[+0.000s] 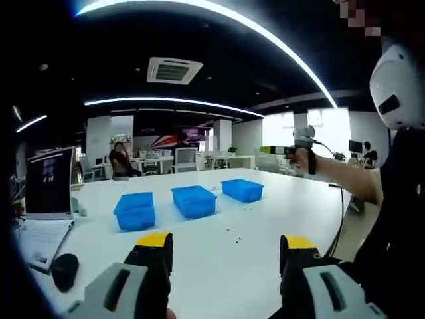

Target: Pick up the resistors one by one and place each resistor into its matching bin, sorting the parts by color and model until every resistor is separated into the correct bin for its type

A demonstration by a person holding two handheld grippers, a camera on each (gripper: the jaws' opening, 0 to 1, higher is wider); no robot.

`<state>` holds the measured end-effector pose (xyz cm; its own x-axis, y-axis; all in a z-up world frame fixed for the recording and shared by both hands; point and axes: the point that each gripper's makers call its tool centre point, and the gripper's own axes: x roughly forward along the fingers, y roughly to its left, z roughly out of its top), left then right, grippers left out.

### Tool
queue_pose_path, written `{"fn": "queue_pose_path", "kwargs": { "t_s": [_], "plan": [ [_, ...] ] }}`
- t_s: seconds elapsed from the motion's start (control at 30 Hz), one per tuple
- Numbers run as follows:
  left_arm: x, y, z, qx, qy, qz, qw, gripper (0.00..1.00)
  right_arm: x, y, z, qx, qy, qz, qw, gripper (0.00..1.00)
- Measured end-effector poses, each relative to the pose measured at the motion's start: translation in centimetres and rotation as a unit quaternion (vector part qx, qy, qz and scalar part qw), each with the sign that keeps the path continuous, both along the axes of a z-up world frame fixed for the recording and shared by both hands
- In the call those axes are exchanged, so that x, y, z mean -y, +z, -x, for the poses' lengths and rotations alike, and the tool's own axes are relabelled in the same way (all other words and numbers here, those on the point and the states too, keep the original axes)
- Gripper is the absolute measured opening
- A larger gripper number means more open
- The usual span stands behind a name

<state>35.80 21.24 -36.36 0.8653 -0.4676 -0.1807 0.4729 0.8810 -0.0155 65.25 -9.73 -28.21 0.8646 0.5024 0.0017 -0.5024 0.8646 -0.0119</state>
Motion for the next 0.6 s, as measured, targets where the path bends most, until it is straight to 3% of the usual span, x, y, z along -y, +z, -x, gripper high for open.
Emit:
{"fn": "queue_pose_path", "kwargs": {
  "t_s": [0.37, 0.53, 0.6],
  "plan": [
    [-0.4, 0.0, 0.1, 0.000, 0.007, 0.002, 1.0000, 0.66, 0.8, -2.7, -6.3, -0.045, -0.035, 0.035, 0.9978, 0.05],
    [-0.3, -0.1, 0.2, -0.002, 0.009, 0.002, 1.0000, 0.66, 0.4, -3.8, -6.9, -0.059, -0.034, 0.052, 0.9964, 0.06],
    [-0.3, -0.1, 0.3, -0.003, 0.010, 0.003, 0.9999, 0.66, 0.4, -4.1, -6.7, -0.062, -0.033, 0.052, 0.9962, 0.10]
  ]
}}
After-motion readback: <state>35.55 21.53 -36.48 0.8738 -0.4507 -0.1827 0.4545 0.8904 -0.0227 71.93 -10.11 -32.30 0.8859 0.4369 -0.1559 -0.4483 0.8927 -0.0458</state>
